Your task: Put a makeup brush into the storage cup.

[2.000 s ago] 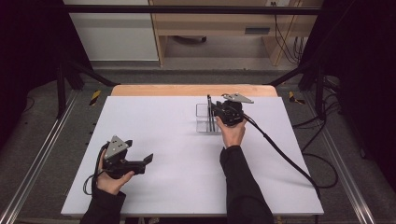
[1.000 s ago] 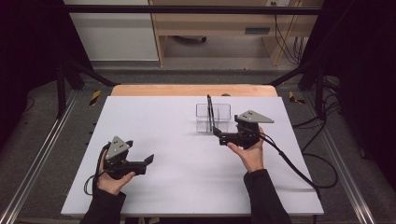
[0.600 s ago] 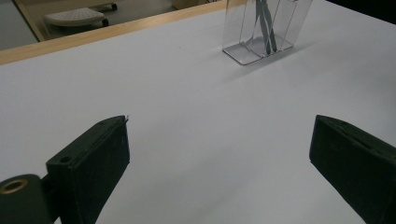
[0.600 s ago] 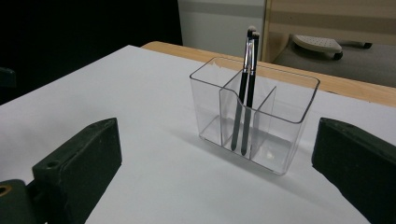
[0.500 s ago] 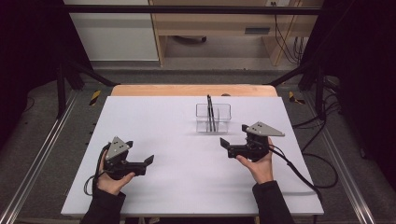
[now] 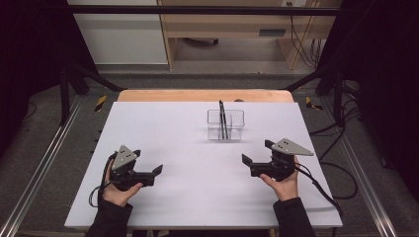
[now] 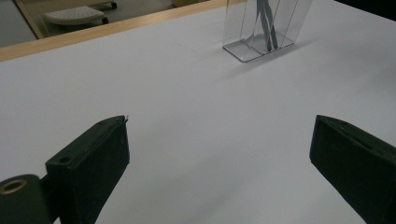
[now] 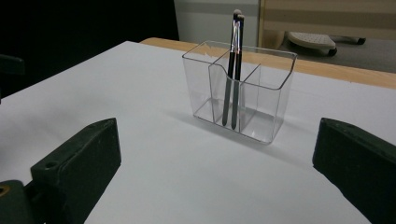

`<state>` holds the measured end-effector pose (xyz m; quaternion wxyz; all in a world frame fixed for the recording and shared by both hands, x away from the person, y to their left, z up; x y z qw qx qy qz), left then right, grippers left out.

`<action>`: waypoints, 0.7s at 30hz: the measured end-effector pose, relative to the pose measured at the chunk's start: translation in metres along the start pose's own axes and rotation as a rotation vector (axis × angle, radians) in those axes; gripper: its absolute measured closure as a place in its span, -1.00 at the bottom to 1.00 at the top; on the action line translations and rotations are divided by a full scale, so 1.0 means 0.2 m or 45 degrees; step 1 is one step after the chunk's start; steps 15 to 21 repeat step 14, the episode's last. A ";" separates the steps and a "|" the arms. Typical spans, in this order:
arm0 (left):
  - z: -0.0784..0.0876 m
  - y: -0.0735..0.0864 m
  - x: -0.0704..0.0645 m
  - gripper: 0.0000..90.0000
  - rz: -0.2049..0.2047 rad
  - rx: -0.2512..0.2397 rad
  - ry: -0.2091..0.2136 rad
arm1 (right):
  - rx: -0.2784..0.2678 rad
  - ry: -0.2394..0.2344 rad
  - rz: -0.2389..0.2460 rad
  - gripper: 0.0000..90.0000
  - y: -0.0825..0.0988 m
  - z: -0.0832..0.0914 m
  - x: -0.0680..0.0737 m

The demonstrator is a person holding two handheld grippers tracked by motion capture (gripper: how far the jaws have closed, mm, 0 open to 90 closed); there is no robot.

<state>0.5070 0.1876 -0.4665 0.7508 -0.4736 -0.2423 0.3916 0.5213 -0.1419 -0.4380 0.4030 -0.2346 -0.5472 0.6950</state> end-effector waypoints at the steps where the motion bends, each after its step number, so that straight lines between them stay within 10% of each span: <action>1: 0.00 0.00 0.00 -0.91 -0.001 0.002 -0.002 | 0.001 -0.003 -0.002 -0.97 0.01 0.01 0.00; 21: 0.00 0.02 0.00 -0.91 -0.006 0.011 -0.010 | 0.027 0.019 -0.006 -0.96 0.10 0.06 -0.04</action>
Point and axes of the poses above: each handheld gripper's, and its own axes: z roughly backward along the jaws, y roughly out of its underside, x roughly to its left, the point moved 10 cm from there along -z, roughly forward along the jaws, and after that the axes turned 3 degrees about -x, right-handed, at the moved point
